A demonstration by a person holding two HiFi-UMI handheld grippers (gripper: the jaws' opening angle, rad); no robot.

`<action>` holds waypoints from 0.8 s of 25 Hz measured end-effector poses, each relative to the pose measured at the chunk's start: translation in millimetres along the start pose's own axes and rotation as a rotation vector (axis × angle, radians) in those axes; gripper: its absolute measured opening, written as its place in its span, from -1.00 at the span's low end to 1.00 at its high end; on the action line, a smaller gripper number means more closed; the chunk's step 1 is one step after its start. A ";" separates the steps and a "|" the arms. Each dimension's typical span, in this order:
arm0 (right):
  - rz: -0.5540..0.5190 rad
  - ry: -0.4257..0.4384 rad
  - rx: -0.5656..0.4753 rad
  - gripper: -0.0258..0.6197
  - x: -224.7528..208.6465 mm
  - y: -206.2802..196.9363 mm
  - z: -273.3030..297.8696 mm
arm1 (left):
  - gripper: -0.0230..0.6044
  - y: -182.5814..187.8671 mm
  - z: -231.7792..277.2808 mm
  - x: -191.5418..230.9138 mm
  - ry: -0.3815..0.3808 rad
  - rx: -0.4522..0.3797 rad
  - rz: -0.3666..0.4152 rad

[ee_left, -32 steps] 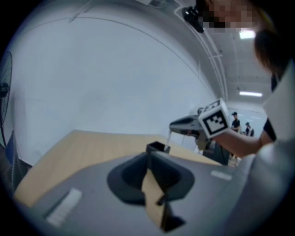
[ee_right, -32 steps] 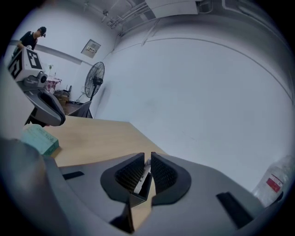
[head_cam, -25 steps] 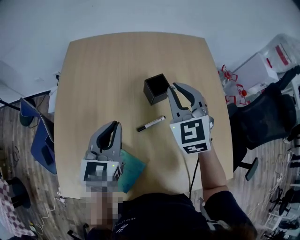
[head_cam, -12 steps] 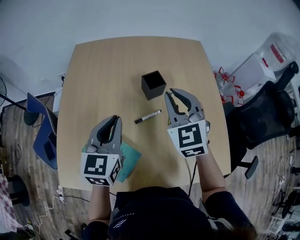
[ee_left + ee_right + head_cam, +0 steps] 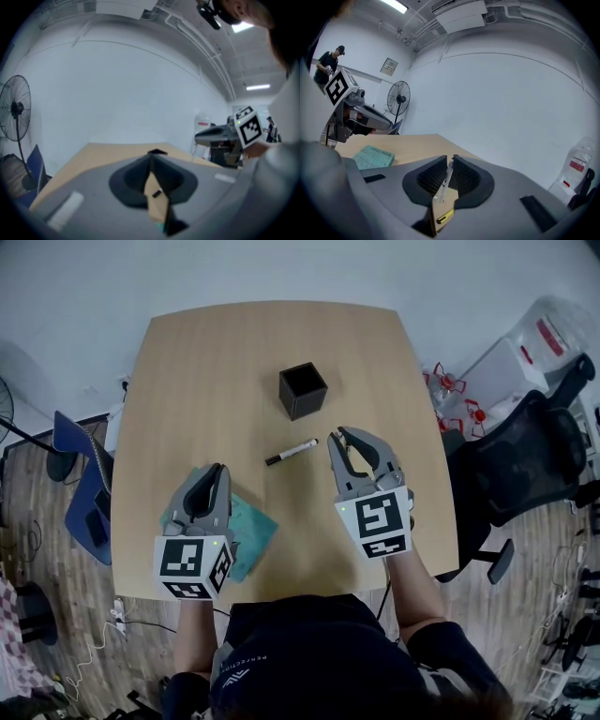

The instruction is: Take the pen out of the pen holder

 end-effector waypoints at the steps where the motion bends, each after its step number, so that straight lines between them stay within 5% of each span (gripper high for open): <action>1: 0.007 0.001 0.001 -0.81 1.7 -1.5 -2.3 | -0.83 -1.4 -1.7 0.5 0.004 0.001 -0.002; 20: 0.121 0.044 0.034 -0.81 29.1 -26.9 -25.3 | -0.83 -28.4 -28.5 5.0 0.054 0.046 -0.058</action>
Point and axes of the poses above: the fingertips, and each gripper's own axes: z forward along the fingers, x to its left, y out of its top, the point moved 8 cm from there along -z, backward along the fingers, and after that the axes turned 5 degrees about z, right-handed, at the moved point
